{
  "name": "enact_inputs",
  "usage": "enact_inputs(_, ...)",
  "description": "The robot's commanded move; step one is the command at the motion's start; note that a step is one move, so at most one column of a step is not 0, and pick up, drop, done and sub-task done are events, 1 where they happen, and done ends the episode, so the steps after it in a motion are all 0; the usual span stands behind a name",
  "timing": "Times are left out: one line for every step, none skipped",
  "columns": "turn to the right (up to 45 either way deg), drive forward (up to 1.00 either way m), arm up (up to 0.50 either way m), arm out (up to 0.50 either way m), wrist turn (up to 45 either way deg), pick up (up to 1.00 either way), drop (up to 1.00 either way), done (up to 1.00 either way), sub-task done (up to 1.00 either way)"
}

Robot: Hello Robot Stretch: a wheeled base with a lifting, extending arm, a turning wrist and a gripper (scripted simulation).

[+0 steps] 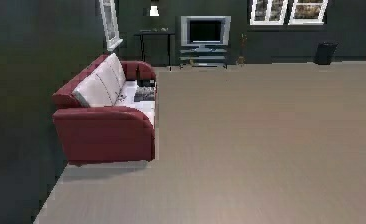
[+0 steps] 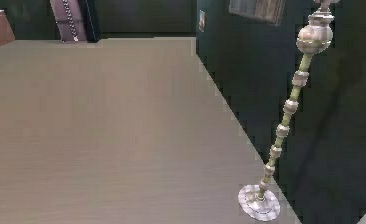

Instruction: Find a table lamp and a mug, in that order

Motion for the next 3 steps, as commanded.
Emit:
enact_inputs(3.0,0.00,0.00,0.00,0.0,0.00,0.00,0.00,0.00)
enact_inputs(0.0,1.00,0.00,0.00,0.0,0.00,0.00,0.00,0.00)
enact_inputs(0.0,0.50,0.00,0.00,0.0,0.00,0.00,0.00,0.00)
